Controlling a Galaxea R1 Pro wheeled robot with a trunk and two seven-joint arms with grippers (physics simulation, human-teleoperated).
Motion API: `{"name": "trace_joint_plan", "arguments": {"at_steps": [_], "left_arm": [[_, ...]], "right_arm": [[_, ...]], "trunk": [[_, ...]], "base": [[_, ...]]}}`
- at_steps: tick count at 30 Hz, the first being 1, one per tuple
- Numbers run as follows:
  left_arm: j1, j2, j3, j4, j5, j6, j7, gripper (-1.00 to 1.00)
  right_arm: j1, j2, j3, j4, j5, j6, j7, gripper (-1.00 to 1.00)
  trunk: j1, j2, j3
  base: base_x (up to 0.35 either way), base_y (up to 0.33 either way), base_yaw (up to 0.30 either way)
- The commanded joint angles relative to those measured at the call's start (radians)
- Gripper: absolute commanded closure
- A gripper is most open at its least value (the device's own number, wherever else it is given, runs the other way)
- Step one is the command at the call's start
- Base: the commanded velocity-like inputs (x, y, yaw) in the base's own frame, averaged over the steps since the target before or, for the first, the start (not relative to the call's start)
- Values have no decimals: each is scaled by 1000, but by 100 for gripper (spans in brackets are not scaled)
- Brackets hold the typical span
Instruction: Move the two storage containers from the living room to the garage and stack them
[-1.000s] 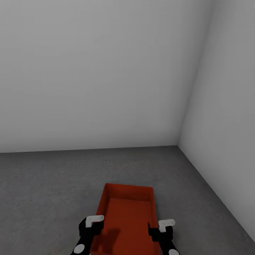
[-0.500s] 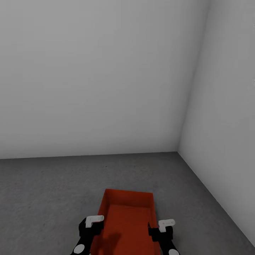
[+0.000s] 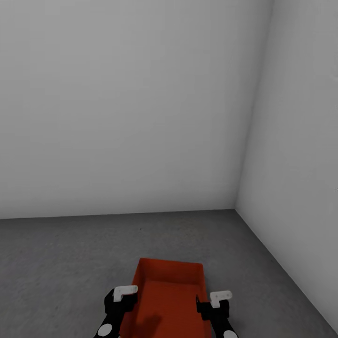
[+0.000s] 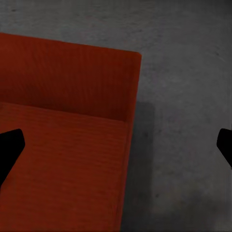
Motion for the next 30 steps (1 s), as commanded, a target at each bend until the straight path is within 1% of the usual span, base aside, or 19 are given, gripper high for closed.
{"name": "trace_joint_plan", "arguments": {"at_steps": [1,5,30], "left_arm": [[-1,1,-9,1,10,-4,6,-100],[-1,1,-9,1,10,-4,6,-100],[-1,1,-9,1,10,-4,6,-100]], "right_arm": [[-1,0,7,1,5,-1,-10,-100],[-1,0,6,1,5,-1,-10,-100],[-1,0,6,1,5,-2,-11,-100]], "trunk": [[-1,0,3],[-2,1,18],[-98,176,97]], "base": [[0,0,0],[0,0,0],[0,0,0]]}}
